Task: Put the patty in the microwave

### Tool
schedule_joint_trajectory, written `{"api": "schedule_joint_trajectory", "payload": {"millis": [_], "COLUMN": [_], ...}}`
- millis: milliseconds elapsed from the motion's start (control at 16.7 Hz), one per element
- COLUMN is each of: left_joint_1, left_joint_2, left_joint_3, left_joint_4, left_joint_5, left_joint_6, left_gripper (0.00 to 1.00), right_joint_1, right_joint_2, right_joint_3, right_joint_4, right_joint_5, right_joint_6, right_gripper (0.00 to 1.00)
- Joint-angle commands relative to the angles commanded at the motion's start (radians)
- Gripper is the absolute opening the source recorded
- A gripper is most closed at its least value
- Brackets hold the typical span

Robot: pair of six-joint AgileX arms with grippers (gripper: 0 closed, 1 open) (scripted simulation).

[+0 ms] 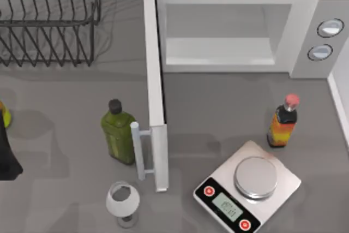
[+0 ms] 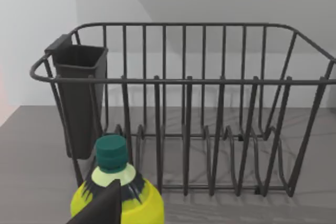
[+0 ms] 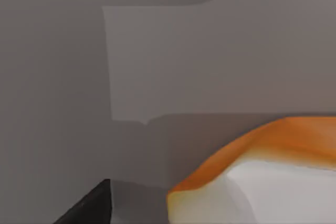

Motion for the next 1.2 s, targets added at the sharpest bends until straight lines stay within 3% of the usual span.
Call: {"api": "schedule_joint_trajectory", "payload": {"millis": [300,360,780,1200], "left_joint_1": [0.0,0.0,0.0,0.0], "left_joint_2": [0.0,0.0,0.0,0.0], "left_joint_3": [0.0,0.0,0.0,0.0], "left_joint_4": [0.0,0.0,0.0,0.0], "left_joint_5": [0.0,0.0,0.0,0.0], "left_joint_6": [0.0,0.0,0.0,0.0], "left_gripper": [1.0,1.0,1.0,1.0], "right_joint_1": [0.0,0.0,0.0,0.011], "right_joint_2": [0.0,0.0,0.0,-0.208], "right_joint_3": [0.0,0.0,0.0,0.18], "right_joint_4": [0.0,0.0,0.0,-0.266], "right_joint_5": [0.0,0.0,0.0,0.018], "right_joint_6": [0.0,0.0,0.0,0.031], "right_gripper": [0.02,0.0,0.0,0.0]}}
